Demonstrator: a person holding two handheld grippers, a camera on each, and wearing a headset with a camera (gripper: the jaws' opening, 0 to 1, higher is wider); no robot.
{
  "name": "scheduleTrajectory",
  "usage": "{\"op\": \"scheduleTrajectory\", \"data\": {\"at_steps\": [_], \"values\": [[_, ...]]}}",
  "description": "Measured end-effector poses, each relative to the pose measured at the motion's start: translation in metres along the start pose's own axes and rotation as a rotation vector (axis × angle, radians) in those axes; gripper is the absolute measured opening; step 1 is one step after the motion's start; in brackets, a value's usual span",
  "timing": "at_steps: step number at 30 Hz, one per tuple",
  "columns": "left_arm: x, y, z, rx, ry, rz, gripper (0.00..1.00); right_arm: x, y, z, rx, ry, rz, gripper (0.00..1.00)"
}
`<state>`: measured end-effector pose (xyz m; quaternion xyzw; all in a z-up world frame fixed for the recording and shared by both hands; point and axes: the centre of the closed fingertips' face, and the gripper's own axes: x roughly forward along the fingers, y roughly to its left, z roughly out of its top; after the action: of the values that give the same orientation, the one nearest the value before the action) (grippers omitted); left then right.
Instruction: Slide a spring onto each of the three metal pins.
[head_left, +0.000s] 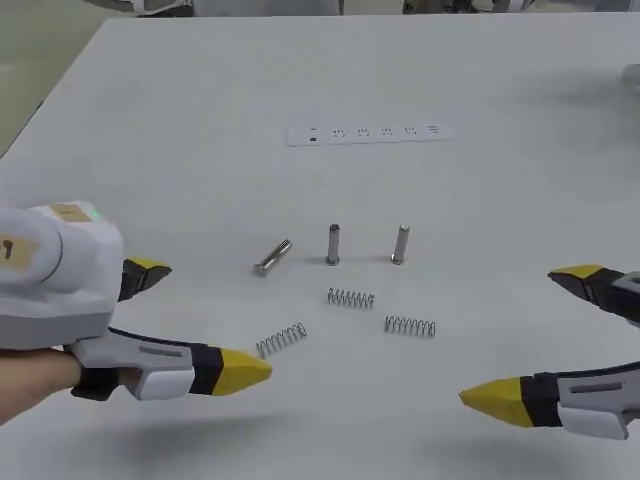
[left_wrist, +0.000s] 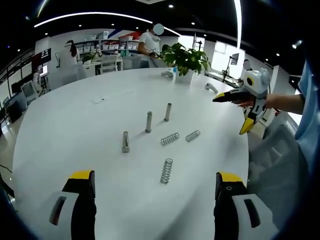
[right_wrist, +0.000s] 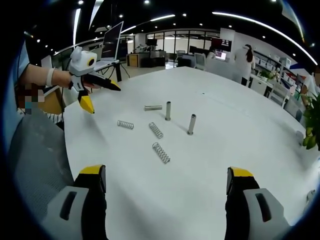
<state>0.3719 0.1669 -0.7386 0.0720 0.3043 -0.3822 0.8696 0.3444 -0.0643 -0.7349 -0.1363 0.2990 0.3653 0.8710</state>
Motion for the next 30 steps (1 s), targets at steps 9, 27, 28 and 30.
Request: {"op": "scheduleTrajectory", "data": {"at_steps": [9,27,28,30], "values": [[0.006,0.008,0.004,0.010,0.010,0.001,0.98,0.003,0.004,0.002,-0.006,0.000,0.013,1.00],[0.026,0.024,0.007,0.044,0.089,-0.022,0.94,0.004,0.011,-0.005,0.007,0.009,0.025,0.99],[0.027,0.024,0.008,0.052,0.095,-0.025,0.94,0.003,0.010,-0.006,0.009,0.010,0.024,0.99],[0.029,0.025,0.010,0.066,0.102,-0.032,0.94,0.002,0.010,-0.007,0.014,0.008,0.023,0.99]]}}
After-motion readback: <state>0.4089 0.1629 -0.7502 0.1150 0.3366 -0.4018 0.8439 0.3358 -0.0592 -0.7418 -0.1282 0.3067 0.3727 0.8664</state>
